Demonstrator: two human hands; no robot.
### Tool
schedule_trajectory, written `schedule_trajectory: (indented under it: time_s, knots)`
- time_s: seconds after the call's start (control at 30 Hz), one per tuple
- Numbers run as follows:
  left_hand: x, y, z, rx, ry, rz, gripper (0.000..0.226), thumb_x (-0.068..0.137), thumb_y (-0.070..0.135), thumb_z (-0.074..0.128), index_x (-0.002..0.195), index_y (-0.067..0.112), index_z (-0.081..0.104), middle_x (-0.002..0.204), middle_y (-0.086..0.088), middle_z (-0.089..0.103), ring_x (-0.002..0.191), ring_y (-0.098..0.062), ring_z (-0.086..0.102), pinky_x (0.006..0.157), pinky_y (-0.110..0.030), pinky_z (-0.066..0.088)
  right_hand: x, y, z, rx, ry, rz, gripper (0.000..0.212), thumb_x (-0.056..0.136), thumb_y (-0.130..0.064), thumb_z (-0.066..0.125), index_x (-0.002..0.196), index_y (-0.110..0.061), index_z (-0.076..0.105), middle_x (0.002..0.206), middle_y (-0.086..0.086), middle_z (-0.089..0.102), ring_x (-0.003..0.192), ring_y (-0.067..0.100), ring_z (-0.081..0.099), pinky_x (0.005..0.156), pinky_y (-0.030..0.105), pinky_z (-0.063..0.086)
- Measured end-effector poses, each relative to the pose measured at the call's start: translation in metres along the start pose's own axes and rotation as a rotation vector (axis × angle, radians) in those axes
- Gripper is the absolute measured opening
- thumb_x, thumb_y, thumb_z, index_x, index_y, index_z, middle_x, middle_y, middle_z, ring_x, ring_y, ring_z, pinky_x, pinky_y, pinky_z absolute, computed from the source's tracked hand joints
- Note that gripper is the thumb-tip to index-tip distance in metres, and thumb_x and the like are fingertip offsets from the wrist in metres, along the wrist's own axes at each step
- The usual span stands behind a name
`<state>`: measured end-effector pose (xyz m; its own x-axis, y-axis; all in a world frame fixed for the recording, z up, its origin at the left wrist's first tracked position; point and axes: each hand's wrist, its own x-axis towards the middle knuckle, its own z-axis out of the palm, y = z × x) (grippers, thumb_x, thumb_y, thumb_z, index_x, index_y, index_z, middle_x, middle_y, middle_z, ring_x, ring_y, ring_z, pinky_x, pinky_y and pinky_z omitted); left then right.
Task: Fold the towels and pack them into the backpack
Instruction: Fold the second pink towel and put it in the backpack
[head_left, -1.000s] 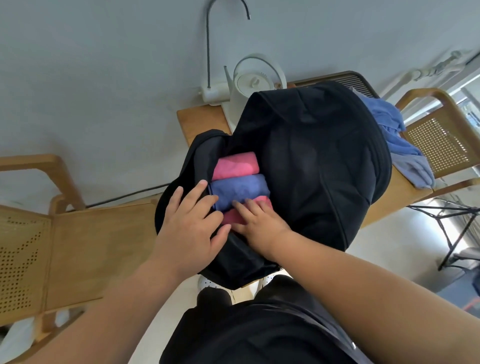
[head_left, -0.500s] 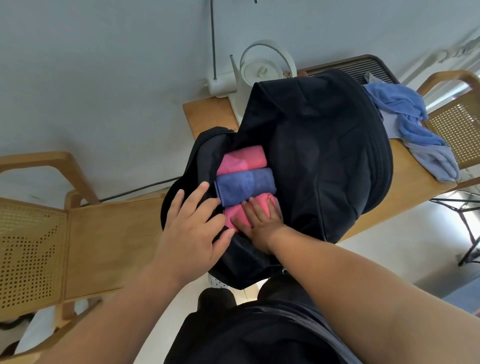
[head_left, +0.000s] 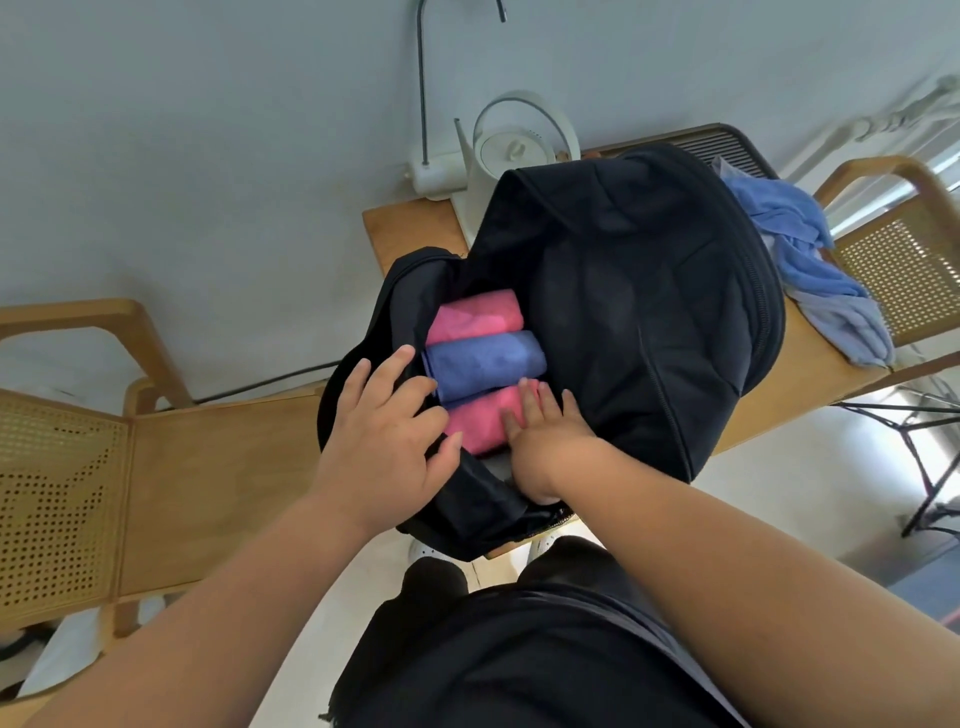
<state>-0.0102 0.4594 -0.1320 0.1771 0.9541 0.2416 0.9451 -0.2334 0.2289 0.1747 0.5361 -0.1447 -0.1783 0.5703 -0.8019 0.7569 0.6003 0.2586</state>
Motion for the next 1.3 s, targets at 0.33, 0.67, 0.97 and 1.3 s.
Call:
schedule_trajectory:
  time_s: [0.33, 0.67, 0.97, 1.3]
  knots:
    - [-0.003, 0.003, -0.003, 0.048, -0.035, -0.033, 0.037, 0.093, 0.043, 0.048, 0.085, 0.018, 0.074, 0.116, -0.004, 0.069, 0.139, -0.033, 0.043, 0.114, -0.058, 0.029, -0.002, -0.001, -0.008, 0.069, -0.141, -0.007, 0.092, 0.097, -0.019, 0.049, 0.158, -0.014, -0.019, 0.157, 0.020, -0.037, 0.150, 0.043, -0.020, 0.123, 0.057, -0.001]
    - [0.070, 0.044, -0.047, -0.172, 0.250, -0.168, 0.036, 0.100, 0.030, 0.042, 0.103, 0.010, 0.072, 0.111, -0.007, 0.071, 0.111, -0.031, 0.061, 0.102, -0.046, 0.042, -0.099, 0.048, -0.054, 0.018, 0.499, -0.154, 0.069, 0.103, -0.034, 0.028, 0.160, -0.006, 0.001, 0.167, 0.019, -0.010, 0.154, 0.035, -0.012, 0.123, 0.056, -0.001]
    - [0.157, 0.175, -0.083, -0.192, 0.419, -0.205, 0.038, 0.099, 0.036, 0.044, 0.119, 0.011, 0.065, 0.114, -0.005, 0.068, 0.108, -0.028, 0.058, 0.097, -0.046, 0.044, -0.160, 0.214, -0.021, 0.143, 1.082, -0.106, 0.067, 0.104, -0.048, 0.031, 0.161, -0.020, 0.010, 0.169, 0.011, -0.002, 0.154, 0.036, -0.009, 0.120, 0.065, -0.003]
    - [0.251, 0.346, -0.034, -0.067, 0.205, -0.163, 0.035, 0.095, 0.046, 0.051, 0.117, 0.021, 0.062, 0.118, 0.001, 0.062, 0.111, -0.023, 0.053, 0.095, -0.042, 0.042, -0.141, 0.401, 0.078, 0.290, 0.993, 0.016, 0.075, 0.099, -0.062, 0.035, 0.160, -0.033, 0.002, 0.169, 0.008, -0.010, 0.154, 0.035, -0.012, 0.120, 0.066, -0.001]
